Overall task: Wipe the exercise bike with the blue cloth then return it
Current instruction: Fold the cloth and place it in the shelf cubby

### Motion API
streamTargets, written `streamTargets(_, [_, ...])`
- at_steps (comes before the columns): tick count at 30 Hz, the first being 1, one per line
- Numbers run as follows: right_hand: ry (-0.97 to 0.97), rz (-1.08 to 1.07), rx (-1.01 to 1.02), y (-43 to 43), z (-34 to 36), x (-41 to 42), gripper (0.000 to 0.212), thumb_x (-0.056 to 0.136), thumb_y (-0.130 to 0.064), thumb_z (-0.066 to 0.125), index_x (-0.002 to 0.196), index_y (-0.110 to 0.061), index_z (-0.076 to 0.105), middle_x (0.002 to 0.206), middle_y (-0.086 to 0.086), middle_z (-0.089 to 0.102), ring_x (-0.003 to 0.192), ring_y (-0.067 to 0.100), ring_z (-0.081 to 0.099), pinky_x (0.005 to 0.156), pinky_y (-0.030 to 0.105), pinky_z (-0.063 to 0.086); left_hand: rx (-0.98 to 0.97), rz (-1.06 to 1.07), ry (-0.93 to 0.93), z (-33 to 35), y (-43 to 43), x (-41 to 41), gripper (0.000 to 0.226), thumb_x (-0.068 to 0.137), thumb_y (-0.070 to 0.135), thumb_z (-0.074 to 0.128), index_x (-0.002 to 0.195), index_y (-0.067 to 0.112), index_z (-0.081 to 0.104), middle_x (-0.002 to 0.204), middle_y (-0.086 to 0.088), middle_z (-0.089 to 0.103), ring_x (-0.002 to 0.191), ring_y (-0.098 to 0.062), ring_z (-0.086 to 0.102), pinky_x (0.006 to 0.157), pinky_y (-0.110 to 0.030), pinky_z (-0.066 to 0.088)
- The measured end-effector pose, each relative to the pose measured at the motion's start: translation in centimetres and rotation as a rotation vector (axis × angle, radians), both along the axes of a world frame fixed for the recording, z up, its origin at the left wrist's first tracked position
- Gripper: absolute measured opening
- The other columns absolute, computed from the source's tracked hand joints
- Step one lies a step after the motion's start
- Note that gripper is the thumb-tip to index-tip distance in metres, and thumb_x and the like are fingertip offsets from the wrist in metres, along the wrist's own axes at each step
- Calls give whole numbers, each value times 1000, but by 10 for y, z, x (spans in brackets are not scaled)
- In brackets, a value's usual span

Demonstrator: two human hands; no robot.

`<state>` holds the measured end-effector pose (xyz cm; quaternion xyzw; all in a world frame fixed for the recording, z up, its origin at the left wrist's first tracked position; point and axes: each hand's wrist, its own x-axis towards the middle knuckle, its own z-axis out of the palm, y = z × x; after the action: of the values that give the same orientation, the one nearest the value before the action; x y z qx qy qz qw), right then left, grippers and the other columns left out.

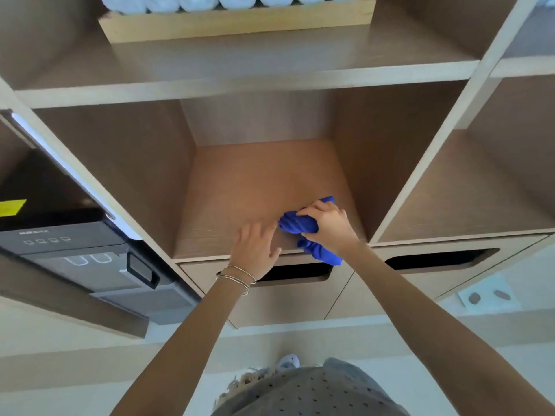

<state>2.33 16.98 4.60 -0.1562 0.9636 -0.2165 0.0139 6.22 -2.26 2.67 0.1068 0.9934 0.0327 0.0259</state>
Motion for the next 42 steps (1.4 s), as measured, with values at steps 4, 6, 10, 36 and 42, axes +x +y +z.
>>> streamTargets(4, [-93,46,63,4,-18,-4,56,78,-32,70,130,-32,50,130,-2,49,124,24,40,96,40,32,-29,13,-17,-10,-9,-7,61,92,44,42,146,25,20,144,-12,31,137,-30,24,110,-41,26])
streamTargets(6, [-96,84,-4,12,-21,-3,64,77,-35,73,135,-31,47,134,0,48,127,24,39,101,41,32,-8,25,-23,-16,-11,-9,61,92,45,42,146,25,20,142,-12,34,136,-30,25,109,-40,27])
streamTargets(10, [-32,95,-172,33,-21,3,67,73,-29,78,133,-22,50,131,4,51,123,27,42,104,44,34,59,21,-9,-20,-5,-10,60,92,43,43,145,24,23,140,-10,36,134,-28,28,107,-39,29])
streamTargets(36, [-295,162,5,35,3,-84,23,81,-6,66,104,-6,66,104,11,61,100,24,54,83,25,36,579,-14,-250,-6,21,-91,23,87,23,65,104,8,61,107,-8,68,101,-26,61,85,-33,44])
streamTargets(42, [-170,255,-226,32,23,-78,19,74,-5,74,92,-11,70,86,-5,56,81,0,51,75,4,34,626,-35,-381,1,14,-100,54,76,23,75,123,12,51,115,-10,65,107,-26,60,93,-32,46])
